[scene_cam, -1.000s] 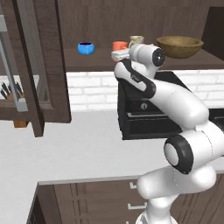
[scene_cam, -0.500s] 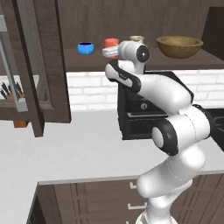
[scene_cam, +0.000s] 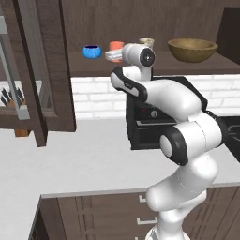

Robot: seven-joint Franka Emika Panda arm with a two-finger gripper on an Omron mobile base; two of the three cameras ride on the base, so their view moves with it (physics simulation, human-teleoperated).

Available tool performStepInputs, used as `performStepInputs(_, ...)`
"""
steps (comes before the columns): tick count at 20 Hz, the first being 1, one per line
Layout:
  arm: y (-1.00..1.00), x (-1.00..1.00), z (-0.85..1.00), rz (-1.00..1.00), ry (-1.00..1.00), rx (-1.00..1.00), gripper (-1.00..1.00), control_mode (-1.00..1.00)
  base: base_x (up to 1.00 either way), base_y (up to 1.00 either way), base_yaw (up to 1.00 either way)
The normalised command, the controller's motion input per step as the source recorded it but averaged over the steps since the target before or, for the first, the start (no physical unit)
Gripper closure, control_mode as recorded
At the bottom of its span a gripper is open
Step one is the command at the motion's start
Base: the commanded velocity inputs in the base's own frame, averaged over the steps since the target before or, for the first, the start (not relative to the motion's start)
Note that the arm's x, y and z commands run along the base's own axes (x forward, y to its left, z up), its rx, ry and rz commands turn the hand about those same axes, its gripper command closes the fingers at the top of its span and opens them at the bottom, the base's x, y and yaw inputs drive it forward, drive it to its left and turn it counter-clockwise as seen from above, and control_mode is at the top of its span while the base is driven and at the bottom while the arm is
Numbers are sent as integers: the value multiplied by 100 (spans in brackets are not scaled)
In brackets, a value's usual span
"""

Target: Gather all objects into one cabinet and sort the glasses and bowls to opposite sides.

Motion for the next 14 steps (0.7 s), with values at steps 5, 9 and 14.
performStepInputs(5, 0, -32, 13, -1, 0, 0, -100, -100, 0, 0, 0)
performStepInputs(9, -2, -100, 0, -13, 0, 0, -100, -100, 0, 0, 0)
performStepInputs(14, -23, -100, -1, -19, 0, -1, -100, -100, 0, 0, 0)
